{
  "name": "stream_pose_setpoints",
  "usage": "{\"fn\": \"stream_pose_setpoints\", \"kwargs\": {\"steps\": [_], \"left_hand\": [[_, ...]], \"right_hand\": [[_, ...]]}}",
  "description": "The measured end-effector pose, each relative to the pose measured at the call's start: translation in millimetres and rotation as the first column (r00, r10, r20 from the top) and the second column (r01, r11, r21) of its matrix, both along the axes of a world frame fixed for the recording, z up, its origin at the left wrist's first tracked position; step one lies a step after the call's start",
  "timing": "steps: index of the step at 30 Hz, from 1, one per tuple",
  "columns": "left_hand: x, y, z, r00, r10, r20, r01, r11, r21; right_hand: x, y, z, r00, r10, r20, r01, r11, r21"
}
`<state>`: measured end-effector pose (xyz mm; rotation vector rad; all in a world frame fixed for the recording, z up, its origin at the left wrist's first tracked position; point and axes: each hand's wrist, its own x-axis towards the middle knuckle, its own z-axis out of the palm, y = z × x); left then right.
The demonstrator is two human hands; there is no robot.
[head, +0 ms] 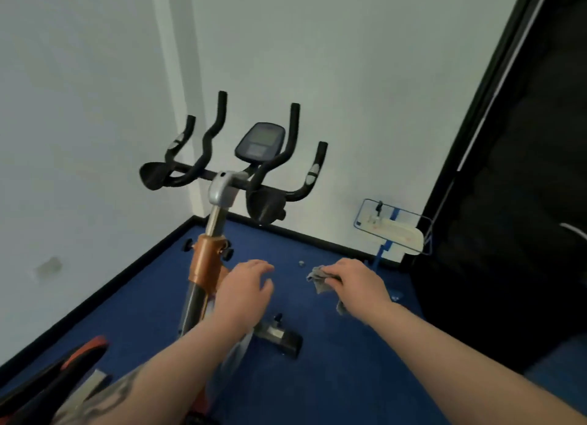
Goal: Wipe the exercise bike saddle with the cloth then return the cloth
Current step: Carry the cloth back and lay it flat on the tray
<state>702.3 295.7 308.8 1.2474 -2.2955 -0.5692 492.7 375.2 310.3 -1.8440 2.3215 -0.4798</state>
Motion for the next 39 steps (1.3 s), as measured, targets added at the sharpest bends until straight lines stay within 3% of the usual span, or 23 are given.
{"fn": "stream_pose_setpoints", "kwargs": {"steps": [6,15,24,39], "left_hand": [[-152.8,3.2,20.6,0.990,-0.142,0.025,0.143,0.989,-0.029],[-333.7,14.9,17.9,0.970,-0.241,0.036,0.242,0.970,-0.003],[-434.1,-23.3,-13.4,0.925,-0.348,0.154,0.348,0.937,0.030],[-565.5,-179.0,-58.8,0.882,-0.426,0.204,0.405,0.904,0.136]], "right_hand": [[-136.7,37.3,11.0,0.984,-0.179,-0.009,0.179,0.983,-0.030],[-279.5,57.9,10.6,0.966,-0.256,-0.044,0.255,0.967,-0.030],[-364.0,21.9,-8.4,0.941,-0.337,-0.001,0.337,0.941,-0.014],[-482.3,-102.2,-50.6,0.883,-0.460,0.091,0.458,0.888,0.047]]}}
